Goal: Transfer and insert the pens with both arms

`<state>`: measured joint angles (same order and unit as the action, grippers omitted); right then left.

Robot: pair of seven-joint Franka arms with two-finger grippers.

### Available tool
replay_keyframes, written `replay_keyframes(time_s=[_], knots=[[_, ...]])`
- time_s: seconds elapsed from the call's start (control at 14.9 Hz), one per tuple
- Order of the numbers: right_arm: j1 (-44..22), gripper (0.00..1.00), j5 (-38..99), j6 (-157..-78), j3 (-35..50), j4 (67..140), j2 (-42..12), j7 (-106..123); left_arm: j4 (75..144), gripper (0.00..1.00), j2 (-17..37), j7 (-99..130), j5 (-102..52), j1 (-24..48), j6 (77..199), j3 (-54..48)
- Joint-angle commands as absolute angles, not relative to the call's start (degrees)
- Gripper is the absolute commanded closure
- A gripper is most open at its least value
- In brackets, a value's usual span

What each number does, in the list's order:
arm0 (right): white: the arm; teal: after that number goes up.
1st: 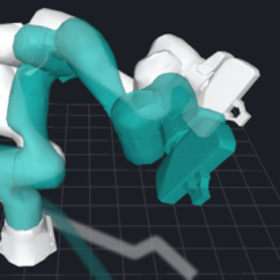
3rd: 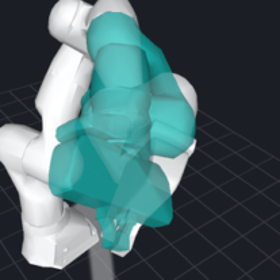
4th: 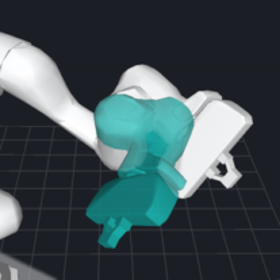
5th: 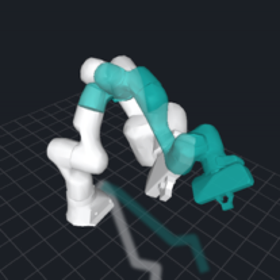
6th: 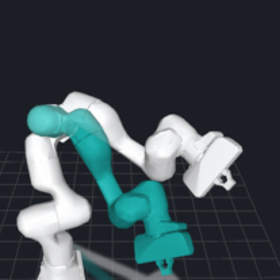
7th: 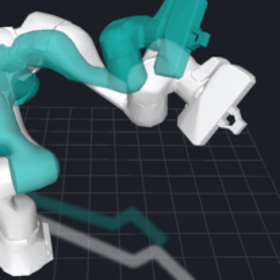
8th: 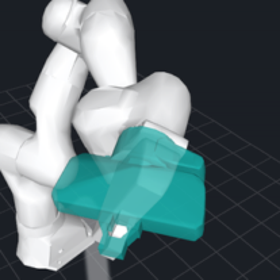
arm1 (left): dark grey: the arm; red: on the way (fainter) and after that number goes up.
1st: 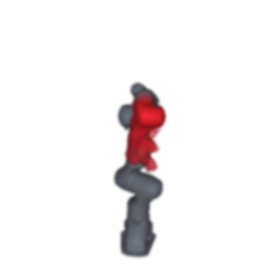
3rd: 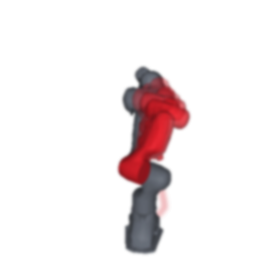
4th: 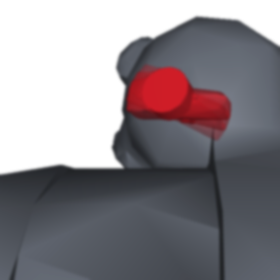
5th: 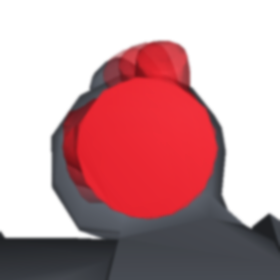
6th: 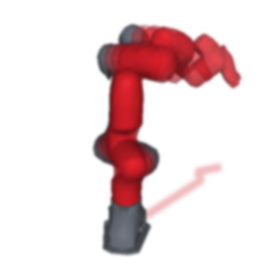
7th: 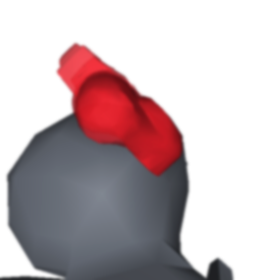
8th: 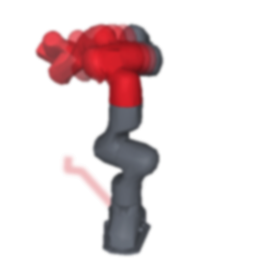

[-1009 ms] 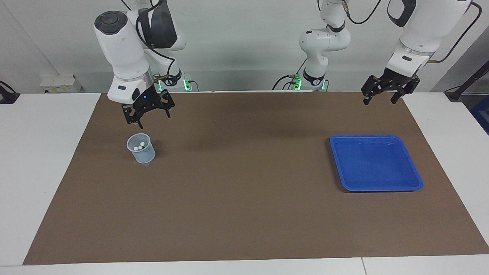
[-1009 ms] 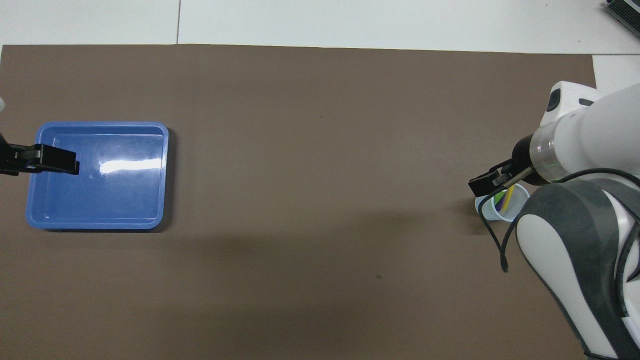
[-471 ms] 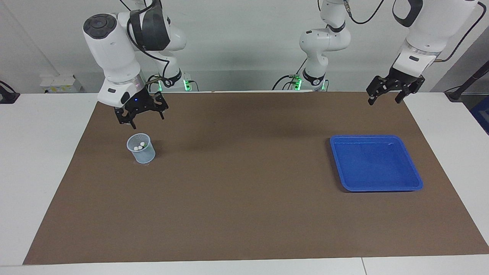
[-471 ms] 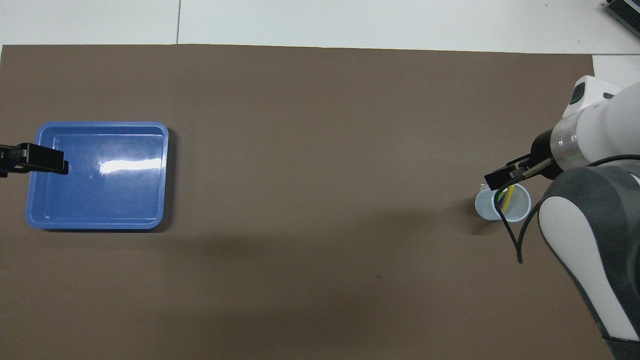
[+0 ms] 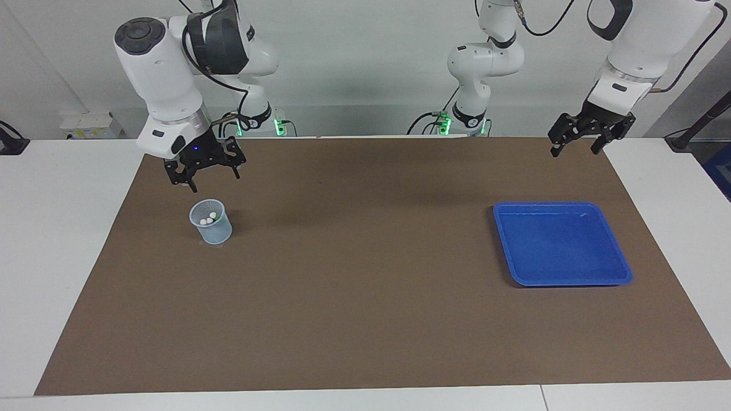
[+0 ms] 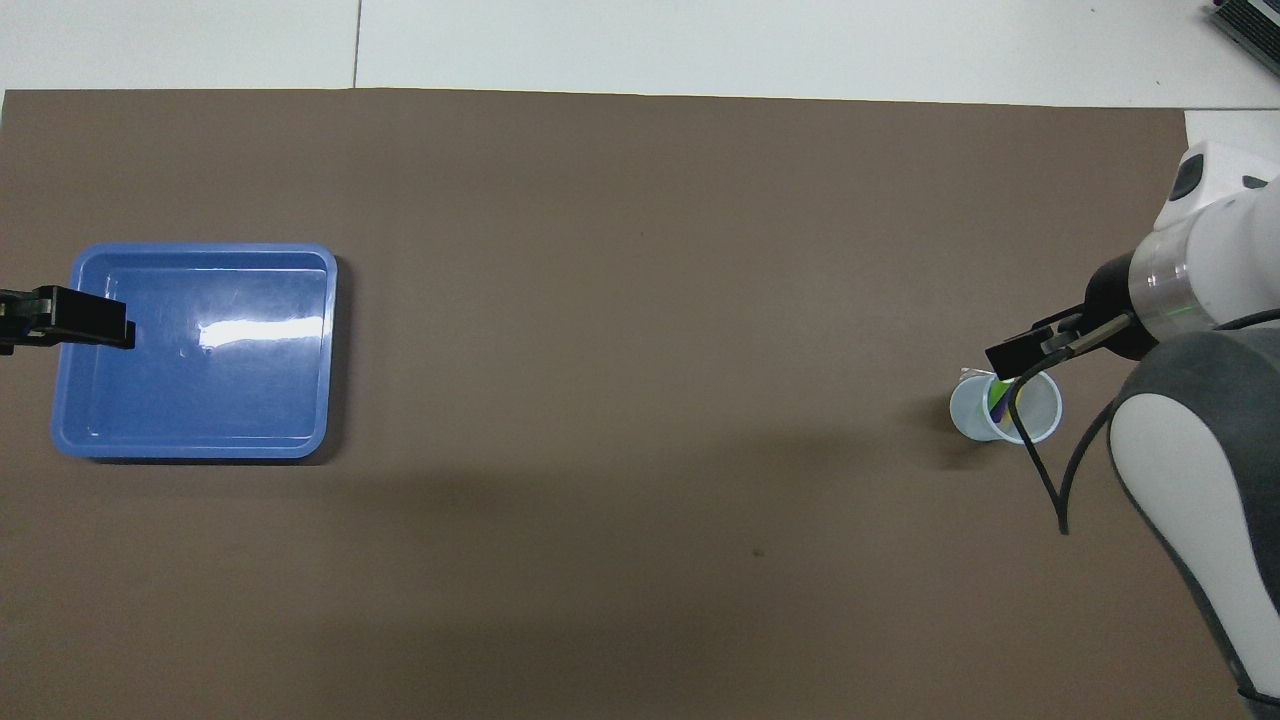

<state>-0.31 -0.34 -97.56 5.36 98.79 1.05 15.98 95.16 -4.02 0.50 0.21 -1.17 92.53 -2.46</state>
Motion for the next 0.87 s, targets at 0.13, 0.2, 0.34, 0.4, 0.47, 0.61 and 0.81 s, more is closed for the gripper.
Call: replay_keyframes(time_s=[0.13,0.2,0.34,0.4,0.47,0.61,0.81], knots=[[0.0,0.0,-1.14,-96.15,5.19,98.0,1.05,9.32,94.31,0.0,-4.04,0.97,0.79,-0.97,91.41,-2.55],[0.0,0.0,-0.88,-96.33,4.32,97.91,1.05,9.32,94.31,0.0,-4.04,0.97,0.79,-0.97,91.41,-2.55],[-0.09,0.0,-0.27,-96.42,2.9,98.09,1.05,9.32,94.39,0.0,-4.04,0.97,0.79,-1.05,91.58,-2.55],[-0.09,0.0,-0.26,-96.42,2.81,98.09,1.05,9.32,94.39,0.0,-4.13,0.97,0.79,-1.14,91.76,-2.55],[-0.09,0.0,-0.26,-96.5,2.81,98.09,0.97,9.32,94.39,0.0,-4.13,0.97,0.79,-1.14,91.76,-2.55],[-0.09,0.0,-0.26,-96.33,2.72,98.09,1.05,9.23,94.39,0.0,-4.13,0.97,0.79,-1.23,91.84,-2.55],[-0.09,0.0,-0.26,-96.15,2.72,98.09,1.05,9.23,94.39,0.0,-4.13,0.97,0.79,-1.23,91.93,-2.64]])
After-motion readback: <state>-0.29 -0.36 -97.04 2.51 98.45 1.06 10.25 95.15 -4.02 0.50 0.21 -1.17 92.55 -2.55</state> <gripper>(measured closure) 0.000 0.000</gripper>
